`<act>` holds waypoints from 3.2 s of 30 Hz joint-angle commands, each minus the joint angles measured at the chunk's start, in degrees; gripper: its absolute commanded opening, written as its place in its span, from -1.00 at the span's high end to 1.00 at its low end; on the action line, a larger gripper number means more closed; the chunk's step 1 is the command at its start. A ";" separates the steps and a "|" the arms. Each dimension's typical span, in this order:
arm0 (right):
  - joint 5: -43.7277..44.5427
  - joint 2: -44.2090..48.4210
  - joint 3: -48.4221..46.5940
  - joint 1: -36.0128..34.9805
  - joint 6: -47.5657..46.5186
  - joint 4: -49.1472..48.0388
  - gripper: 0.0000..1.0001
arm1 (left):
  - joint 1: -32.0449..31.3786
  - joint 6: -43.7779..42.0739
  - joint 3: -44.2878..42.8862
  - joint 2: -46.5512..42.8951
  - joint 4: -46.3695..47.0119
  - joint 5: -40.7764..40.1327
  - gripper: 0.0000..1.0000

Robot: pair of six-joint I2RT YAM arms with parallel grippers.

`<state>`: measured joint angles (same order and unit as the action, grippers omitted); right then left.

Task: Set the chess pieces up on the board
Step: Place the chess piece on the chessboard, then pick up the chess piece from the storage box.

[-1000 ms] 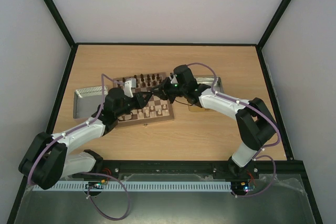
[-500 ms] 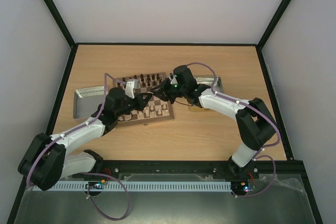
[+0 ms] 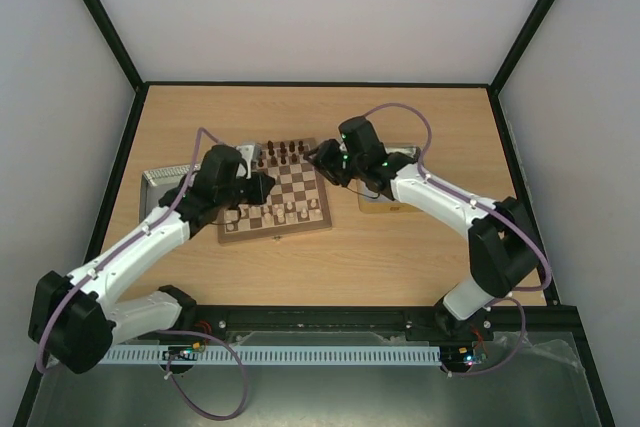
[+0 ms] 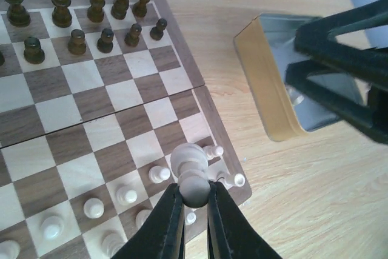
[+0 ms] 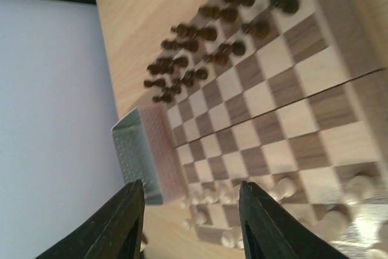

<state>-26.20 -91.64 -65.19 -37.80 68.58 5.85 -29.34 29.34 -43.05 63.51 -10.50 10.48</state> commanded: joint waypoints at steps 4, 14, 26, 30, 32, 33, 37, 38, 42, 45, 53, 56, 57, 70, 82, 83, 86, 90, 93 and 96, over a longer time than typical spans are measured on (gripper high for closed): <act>20.55 8.30 2.35 2.11 -8.97 11.19 0.14 | -1.99 -6.08 -15.56 12.05 -24.16 0.34 0.95; 34.26 20.82 12.89 4.14 -10.37 14.10 0.12 | -7.39 -7.67 -32.84 32.12 -35.21 1.50 0.95; 33.79 23.52 17.33 4.40 -11.09 13.20 0.12 | -9.07 -7.70 -42.55 46.55 -39.27 -5.52 0.95; 33.59 23.43 17.71 4.45 -11.23 12.99 0.12 | -9.07 -7.05 -41.96 47.05 -39.99 -8.07 0.95; 33.50 23.30 17.73 4.40 -11.31 12.89 0.12 | -8.98 -7.11 -41.35 46.95 -39.82 -7.92 0.95; 33.43 23.19 17.76 4.40 -11.28 12.81 0.12 | -8.98 -7.34 -41.37 47.19 -39.85 -7.40 0.95; 33.08 22.86 17.69 4.40 -11.20 12.52 0.12 | -8.98 -8.45 -41.85 48.04 -39.94 -5.24 0.94; 33.01 22.86 17.66 4.40 -11.19 12.52 0.12 | -8.98 -8.89 -41.98 48.22 -40.13 -4.88 0.94; 33.01 23.07 17.69 4.40 -10.93 12.50 0.12 | -8.98 -10.05 -42.03 48.92 -40.53 -4.36 0.94; 33.02 23.17 17.62 4.43 -10.99 12.51 0.12 | -8.98 -10.60 -42.04 49.48 -40.39 -3.54 0.94; 33.63 23.47 17.59 4.40 -10.96 12.96 0.12 | -8.80 -11.33 -41.97 50.03 -40.64 -3.11 0.80; 34.06 23.67 17.48 4.40 -10.88 12.94 0.12 | -8.59 -11.48 -42.16 49.90 -40.64 -2.73 0.73; 34.18 23.69 17.44 4.40 -10.84 12.94 0.12 | -8.48 -11.64 -42.33 49.88 -40.72 -2.33 0.72; 34.67 23.43 16.60 4.40 -11.16 13.70 0.11 | -7.34 -11.76 -44.75 47.55 -41.59 -1.28 0.50; 34.80 15.19 9.65 8.09 -24.76 23.38 -0.02 | -4.46 -7.94 -37.72 31.91 -30.66 -2.15 0.26; 34.36 13.52 9.03 8.36 -25.77 24.49 -0.02 | -4.23 -7.54 -35.88 30.18 -28.80 -1.92 0.25; 32.80 8.68 7.17 8.91 -28.30 26.69 -0.02 | -4.05 -6.21 -30.09 25.62 -23.54 -1.13 0.24; 31.41 3.80 4.55 8.91 -29.46 27.34 0.01 | -3.88 -5.21 -25.43 21.64 -20.01 0.10 0.23; 32.03 0.48 2.96 8.89 -29.19 27.62 0.09 | -3.70 -4.92 -23.36 19.73 -18.99 0.40 0.22; 30.89 -2.31 2.15 8.89 -29.10 27.11 0.19 | -3.30 -4.91 -22.02 18.64 -18.56 0.50 0.21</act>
<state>4.84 -91.48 -60.69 -29.04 40.51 31.09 -33.30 23.66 -66.46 84.77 -31.97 10.09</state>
